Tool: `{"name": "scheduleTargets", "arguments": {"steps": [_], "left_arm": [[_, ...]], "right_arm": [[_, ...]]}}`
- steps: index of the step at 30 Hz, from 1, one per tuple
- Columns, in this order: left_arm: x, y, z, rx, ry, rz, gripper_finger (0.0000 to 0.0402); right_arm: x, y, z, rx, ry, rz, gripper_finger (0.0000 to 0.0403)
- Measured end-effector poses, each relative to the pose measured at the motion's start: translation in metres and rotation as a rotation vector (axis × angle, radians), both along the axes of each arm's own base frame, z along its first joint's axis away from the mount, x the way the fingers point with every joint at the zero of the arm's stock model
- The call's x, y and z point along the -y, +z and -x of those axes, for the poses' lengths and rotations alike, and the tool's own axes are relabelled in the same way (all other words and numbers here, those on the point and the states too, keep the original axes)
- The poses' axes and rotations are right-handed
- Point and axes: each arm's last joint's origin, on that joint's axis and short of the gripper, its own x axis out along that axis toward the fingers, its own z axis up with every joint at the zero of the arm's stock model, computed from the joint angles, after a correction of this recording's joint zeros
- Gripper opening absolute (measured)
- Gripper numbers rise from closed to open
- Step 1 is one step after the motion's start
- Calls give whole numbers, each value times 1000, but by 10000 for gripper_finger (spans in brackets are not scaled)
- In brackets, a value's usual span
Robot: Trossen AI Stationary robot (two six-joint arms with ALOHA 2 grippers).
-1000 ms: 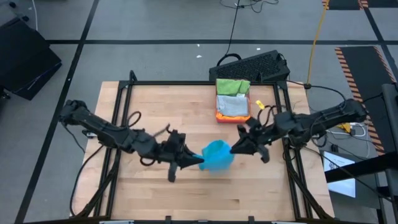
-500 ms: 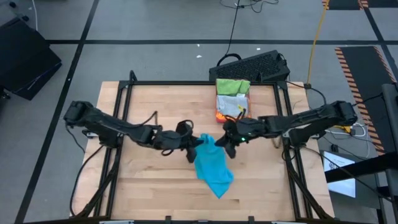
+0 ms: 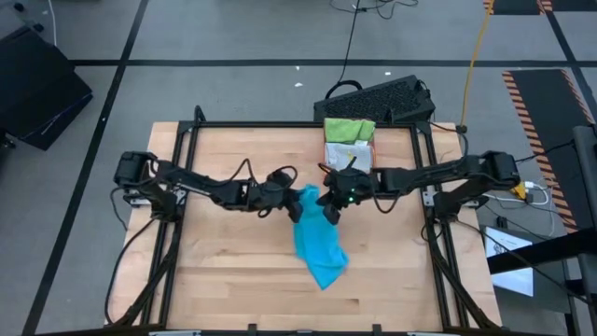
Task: Fold microfiber towels
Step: Fold the blue microfiber cloth
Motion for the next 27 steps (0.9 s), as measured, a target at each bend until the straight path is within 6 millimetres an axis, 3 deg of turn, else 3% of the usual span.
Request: {"name": "scheduleTargets", "arguments": {"steps": [6, 14, 22, 27], "left_arm": [[10, 11, 4, 16, -113, 20, 93], [25, 62, 23, 179, -161, -45, 221], [25, 52, 25, 79, -204, -73, 246], [32, 62, 17, 221, -302, -94, 246]], "right_arm": [[2, 29, 15, 81, 56, 58, 2], [-8, 52, 40, 118, 209, 135, 2], [-34, 45, 48, 45, 441, 199, 2], [-44, 38, 52, -22, 502, 216, 2]]}}
